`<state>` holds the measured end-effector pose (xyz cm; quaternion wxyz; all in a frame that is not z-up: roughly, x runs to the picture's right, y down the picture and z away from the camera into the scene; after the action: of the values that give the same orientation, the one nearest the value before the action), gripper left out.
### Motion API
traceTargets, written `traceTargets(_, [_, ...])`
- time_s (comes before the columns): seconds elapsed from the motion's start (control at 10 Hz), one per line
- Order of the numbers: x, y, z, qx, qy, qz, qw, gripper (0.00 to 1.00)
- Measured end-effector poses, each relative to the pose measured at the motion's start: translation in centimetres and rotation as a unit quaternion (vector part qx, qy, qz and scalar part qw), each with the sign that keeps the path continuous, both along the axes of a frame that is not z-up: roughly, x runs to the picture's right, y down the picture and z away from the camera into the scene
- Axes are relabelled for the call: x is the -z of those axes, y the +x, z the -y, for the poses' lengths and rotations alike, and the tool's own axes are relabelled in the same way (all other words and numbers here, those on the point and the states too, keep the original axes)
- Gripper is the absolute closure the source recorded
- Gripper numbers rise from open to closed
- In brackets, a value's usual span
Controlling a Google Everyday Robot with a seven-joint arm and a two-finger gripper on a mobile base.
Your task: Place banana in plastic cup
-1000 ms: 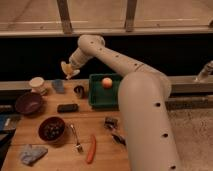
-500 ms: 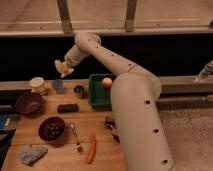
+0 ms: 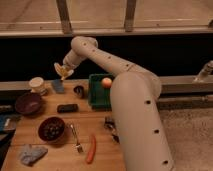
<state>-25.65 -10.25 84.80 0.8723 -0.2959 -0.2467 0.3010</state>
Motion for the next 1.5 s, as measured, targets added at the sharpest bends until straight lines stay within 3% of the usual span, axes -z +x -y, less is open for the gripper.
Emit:
traceTargets(0.4, [-1.8,-3.0,0.0,0.024,0.030,-0.007,0.9993,1.00])
traceTargets(0.7, [-4.1,-3.8,-1.5,0.032,0.019,-0.021,0.9991,1.00])
traceTargets(1.3, [-6.0,-6.2,-4.0,0.064,-0.009,-0.009,0.9979,0.99])
traceTargets(1.5, [-6.5,-6.6,-4.3,0.067,-0.014,-0.007,0.9976,0.82])
